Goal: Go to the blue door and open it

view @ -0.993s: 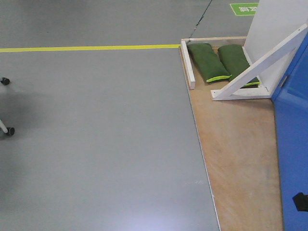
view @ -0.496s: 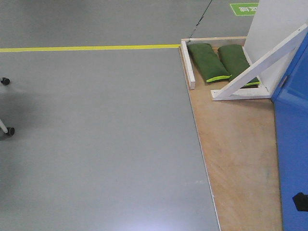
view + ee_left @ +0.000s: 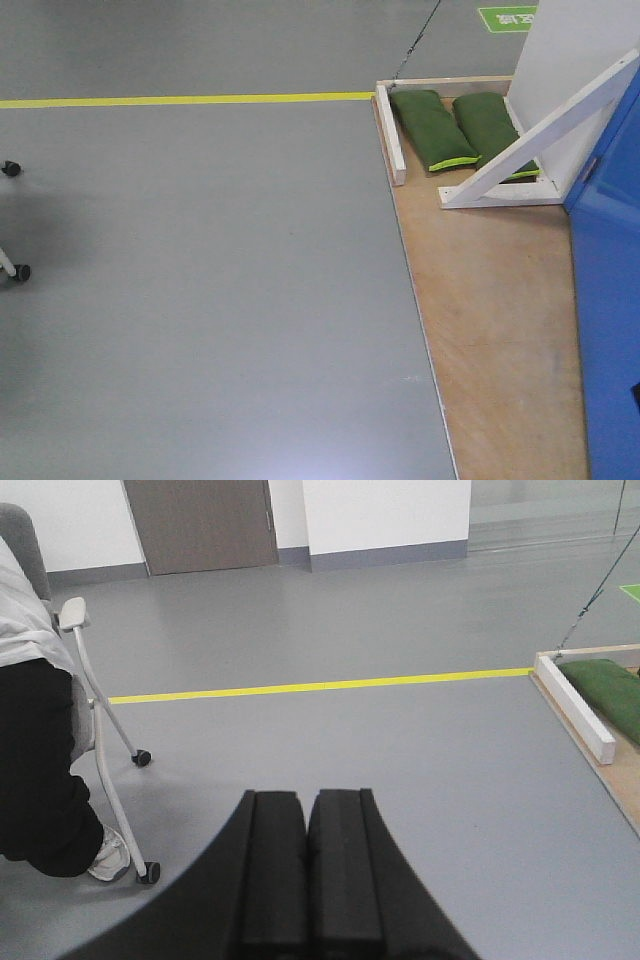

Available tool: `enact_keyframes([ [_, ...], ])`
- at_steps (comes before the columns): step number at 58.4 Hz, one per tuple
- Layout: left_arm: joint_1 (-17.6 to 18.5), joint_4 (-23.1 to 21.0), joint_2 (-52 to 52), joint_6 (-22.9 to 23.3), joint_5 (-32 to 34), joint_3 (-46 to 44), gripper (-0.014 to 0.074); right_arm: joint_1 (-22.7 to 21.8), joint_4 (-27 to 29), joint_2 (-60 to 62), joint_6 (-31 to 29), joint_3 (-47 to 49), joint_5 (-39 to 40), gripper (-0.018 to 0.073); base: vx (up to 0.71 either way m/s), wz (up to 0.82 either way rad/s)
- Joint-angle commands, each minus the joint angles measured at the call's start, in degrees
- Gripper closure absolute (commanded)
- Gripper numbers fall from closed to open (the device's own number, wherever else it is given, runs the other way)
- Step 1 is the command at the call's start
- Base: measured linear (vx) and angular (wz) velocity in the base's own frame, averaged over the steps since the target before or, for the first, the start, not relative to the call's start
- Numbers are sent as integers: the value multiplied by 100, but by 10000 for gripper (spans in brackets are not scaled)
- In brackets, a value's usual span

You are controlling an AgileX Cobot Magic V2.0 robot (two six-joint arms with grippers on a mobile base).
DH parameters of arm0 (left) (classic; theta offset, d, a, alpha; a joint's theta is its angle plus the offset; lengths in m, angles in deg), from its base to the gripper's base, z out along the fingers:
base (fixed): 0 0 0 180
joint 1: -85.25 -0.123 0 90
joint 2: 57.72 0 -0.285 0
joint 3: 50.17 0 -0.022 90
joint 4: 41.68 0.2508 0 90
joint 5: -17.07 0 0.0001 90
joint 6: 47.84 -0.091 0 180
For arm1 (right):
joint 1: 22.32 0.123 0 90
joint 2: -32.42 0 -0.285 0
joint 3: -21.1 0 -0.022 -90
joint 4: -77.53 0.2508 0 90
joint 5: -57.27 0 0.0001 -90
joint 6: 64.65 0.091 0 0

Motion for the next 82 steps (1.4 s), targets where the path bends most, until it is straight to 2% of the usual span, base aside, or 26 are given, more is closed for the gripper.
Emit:
enact_keyframes([
  [1,33,-47,-90,14,484,22,526,-481,941,-491,-42,610,519,557,0,0],
  [26,33,-47,-90,14,484,22,526,-2844,5832,-2935,-42,2350,939,557,0,0],
  [34,33,-47,-90,14,484,22,526,-3428,6847,-3577,-47,2917,1095,557,0,0],
  [54,33,-47,-90,14,484,22,526,-4243,8228,-4782,-58,4261,2112,557,0,0],
  [65,33,-47,-90,14,484,22,526,-4398,8260,-5454,-58,4882,2836,557,0,0],
  [82,33,-47,-90,14,484,22,526,-4398,8244,-6312,-58,5818,2854,557,0,0],
])
